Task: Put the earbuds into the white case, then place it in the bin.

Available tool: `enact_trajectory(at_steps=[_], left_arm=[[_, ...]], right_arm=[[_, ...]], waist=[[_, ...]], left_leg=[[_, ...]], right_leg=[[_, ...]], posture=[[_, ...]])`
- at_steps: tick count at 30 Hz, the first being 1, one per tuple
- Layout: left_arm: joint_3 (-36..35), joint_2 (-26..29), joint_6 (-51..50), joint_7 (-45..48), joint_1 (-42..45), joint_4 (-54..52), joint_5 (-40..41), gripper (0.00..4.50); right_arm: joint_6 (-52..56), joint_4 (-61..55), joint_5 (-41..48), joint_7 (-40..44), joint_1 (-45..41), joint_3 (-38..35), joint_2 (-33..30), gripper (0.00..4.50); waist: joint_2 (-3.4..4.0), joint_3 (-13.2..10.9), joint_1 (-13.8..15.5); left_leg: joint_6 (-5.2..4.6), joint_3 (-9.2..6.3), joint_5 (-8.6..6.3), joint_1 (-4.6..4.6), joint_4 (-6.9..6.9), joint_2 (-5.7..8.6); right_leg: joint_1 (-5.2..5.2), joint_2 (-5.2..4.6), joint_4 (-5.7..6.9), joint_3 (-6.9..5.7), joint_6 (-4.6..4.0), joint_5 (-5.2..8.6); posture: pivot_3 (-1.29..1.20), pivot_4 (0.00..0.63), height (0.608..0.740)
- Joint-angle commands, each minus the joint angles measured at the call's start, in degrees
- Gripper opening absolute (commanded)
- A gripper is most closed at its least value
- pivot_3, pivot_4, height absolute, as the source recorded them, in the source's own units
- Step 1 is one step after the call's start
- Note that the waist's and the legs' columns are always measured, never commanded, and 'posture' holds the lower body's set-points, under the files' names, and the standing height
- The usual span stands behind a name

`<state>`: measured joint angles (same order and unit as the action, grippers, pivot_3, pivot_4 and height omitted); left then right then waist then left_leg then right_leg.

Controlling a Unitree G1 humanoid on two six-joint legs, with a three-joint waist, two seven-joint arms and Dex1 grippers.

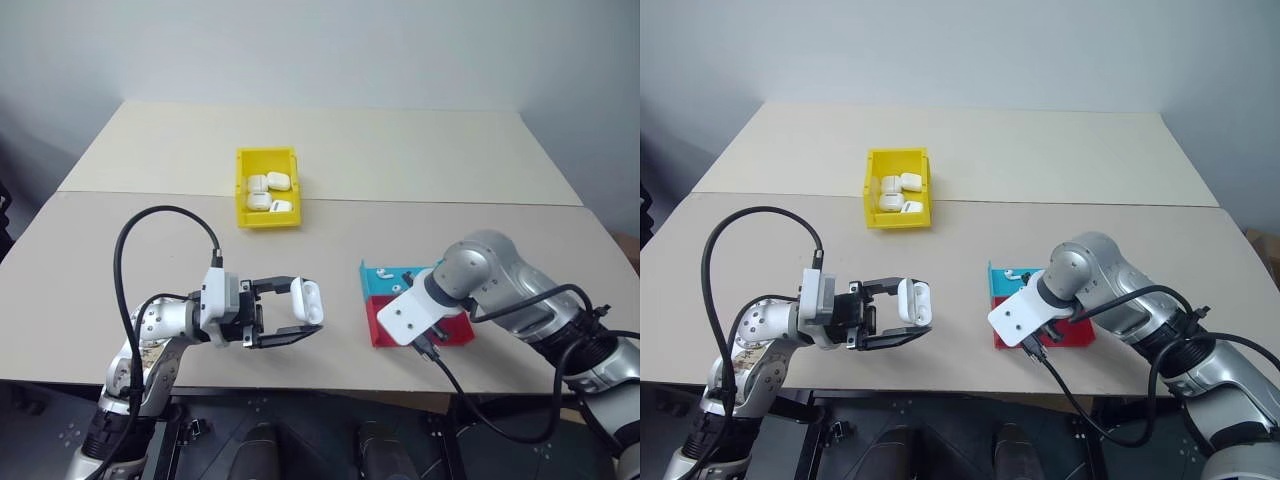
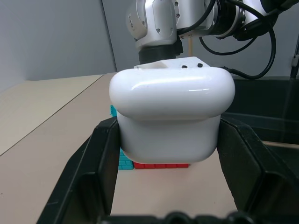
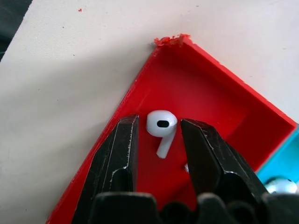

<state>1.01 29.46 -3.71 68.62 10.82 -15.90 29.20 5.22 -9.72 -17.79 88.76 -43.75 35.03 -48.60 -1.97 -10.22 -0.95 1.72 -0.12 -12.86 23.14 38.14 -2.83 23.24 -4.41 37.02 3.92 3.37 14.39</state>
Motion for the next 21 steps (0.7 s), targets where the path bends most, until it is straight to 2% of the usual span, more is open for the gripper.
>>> enact_trajectory(at_steps=[1, 12, 16, 21], left_arm=[[0.0, 0.28, 1.35, -0.52, 0.46, -1.41, 0.03, 2.78], [0.14, 0.52, 1.36, -0.9, 0.78, -1.24, -0.26, 2.78], [0.3, 0.47, 1.33, -0.99, 1.16, -0.89, -0.47, 2.78], [0.4, 0.33, 1.27, -1.07, 1.52, -0.62, -0.66, 2.78]], right_arm=[[-0.79, -0.28, -0.49, 1.65, -0.89, -0.27, 0.26, 1.82], [-0.86, -0.08, -1.32, 1.91, -0.81, -0.3, 0.83, 1.82], [-0.84, -0.12, -1.48, 1.66, -0.76, -0.32, 0.94, 0.96], [-0.72, -0.24, -1.72, 1.15, -0.74, -0.5, 1.15, 0.96]], waist=[[0.0, 0.0, 0.0], [0.0, 0.0, -0.04], [0.0, 0.0, -0.03], [0.0, 0.0, -0.04]], left_leg=[[0.0, 0.0, 0.0, 0.0, 0.0, 0.0], [0.0, 0.0, 0.0, -0.01, 0.0, 0.0], [0.0, 0.0, 0.0, -0.01, 0.0, 0.0], [0.0, 0.0, 0.0, -0.01, 0.0, 0.0]], right_leg=[[0.0, 0.0, 0.0, 0.0, 0.0, 0.0], [-0.01, 0.0, 0.0, 0.0, 0.0, 0.0], [-0.01, 0.0, 0.0, 0.0, 0.0, 0.0], [-0.01, 0.0, 0.0, 0.0, 0.0, 0.0]], posture=[[0.0, 0.15, 0.74], [0.0, 0.15, 0.74], [0.0, 0.15, 0.74], [0.0, 0.15, 0.74]])
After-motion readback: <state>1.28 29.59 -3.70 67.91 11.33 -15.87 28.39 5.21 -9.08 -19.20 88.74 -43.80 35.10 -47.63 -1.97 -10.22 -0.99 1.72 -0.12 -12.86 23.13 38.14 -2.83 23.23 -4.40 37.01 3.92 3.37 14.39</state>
